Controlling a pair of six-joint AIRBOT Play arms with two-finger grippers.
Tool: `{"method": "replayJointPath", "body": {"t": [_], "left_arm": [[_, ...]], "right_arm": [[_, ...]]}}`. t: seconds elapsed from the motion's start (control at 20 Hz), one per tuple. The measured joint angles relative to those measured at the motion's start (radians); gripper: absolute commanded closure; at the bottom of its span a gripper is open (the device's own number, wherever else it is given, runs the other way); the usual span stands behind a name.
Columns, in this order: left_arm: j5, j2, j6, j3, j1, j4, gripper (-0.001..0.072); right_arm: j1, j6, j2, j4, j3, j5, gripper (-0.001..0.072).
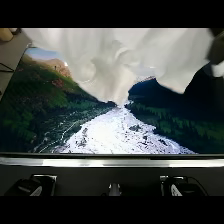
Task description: Fold the shirts.
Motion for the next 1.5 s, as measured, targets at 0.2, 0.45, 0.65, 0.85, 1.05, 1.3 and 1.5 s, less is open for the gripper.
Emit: {"method": "replayJointPath", "body": {"t": [0.2, 0.45, 0.65, 0.85, 1.05, 1.3, 1.5], "left_arm": [[-0.045, 0.042, 0.019, 0.034, 0.011, 0.018, 0.0678], [-0.152, 0.002, -0.085, 0.016, 0.014, 0.219, 0.0678], [-0.122, -0.109, -0.276, -0.092, 0.014, 0.431, 0.0678], [-0.067, -0.301, -0.412, -0.212, 0.014, 0.525, 0.0677], [-0.074, -0.518, -0.531, -0.261, 0.013, 0.53, 0.0676], [-0.193, -0.678, -0.579, -0.269, 0.039, 0.405, 0.0078], [-0.439, -0.707, -0.55, -0.229, 0.172, 0.373, 0.0179]], "right_arm": [[-0.001, 0.021, 0.095, -0.03, 0.019, 0.033, 0.0691], [-0.001, 0.059, 0.03, -0.113, 0.023, 0.232, 0.0691], [0.0, 0.069, -0.193, -0.082, 0.016, 0.359, 0.0691], [0.0, 0.091, -0.521, -0.068, 0.013, 0.374, 0.069], [-0.001, 0.119, -0.806, 0.082, 0.013, 0.37, 0.068], [-0.028, 0.116, -0.932, 0.237, 0.023, 0.388, 0.0163], [-0.134, 0.094, -0.887, 0.136, 0.026, 0.5, 0.018]]}}
